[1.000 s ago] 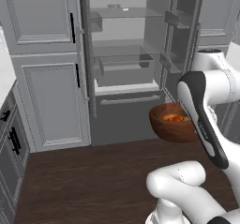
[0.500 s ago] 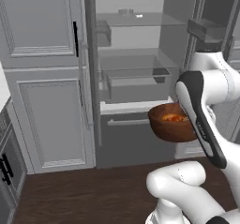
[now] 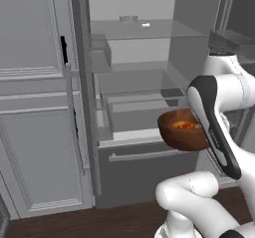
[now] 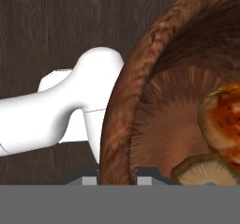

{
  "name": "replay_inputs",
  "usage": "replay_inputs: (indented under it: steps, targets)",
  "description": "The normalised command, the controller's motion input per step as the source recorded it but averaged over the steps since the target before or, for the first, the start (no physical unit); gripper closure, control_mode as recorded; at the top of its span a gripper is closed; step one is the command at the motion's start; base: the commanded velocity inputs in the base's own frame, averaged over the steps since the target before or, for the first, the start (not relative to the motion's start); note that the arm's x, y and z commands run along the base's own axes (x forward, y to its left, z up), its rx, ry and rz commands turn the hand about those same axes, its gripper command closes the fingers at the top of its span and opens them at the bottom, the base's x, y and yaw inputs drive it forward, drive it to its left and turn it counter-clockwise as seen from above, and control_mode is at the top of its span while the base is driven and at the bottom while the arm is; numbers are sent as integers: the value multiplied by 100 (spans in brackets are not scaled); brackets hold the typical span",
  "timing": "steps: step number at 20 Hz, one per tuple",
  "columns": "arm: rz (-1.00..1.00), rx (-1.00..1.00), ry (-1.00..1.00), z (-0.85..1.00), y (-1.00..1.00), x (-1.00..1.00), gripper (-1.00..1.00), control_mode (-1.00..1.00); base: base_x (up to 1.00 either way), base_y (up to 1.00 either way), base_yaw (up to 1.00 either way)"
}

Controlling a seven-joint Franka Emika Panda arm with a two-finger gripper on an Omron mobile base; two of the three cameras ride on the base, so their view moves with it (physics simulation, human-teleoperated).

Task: Pick the chicken drumstick and mushroom from their plates and place them in the bowl. Then put the bowl in the fridge.

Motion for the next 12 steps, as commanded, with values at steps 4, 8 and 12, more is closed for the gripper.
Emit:
replay_inputs:
  steps: [4,8,12]
  targets:
    - [0,0,0,0,0,0,100,100,96,0,-14]
    - [0,0,0,0,0,0,100,100,96,0,-10]
    - [0,0,0,0,0,0,100,100,72,15,-12]
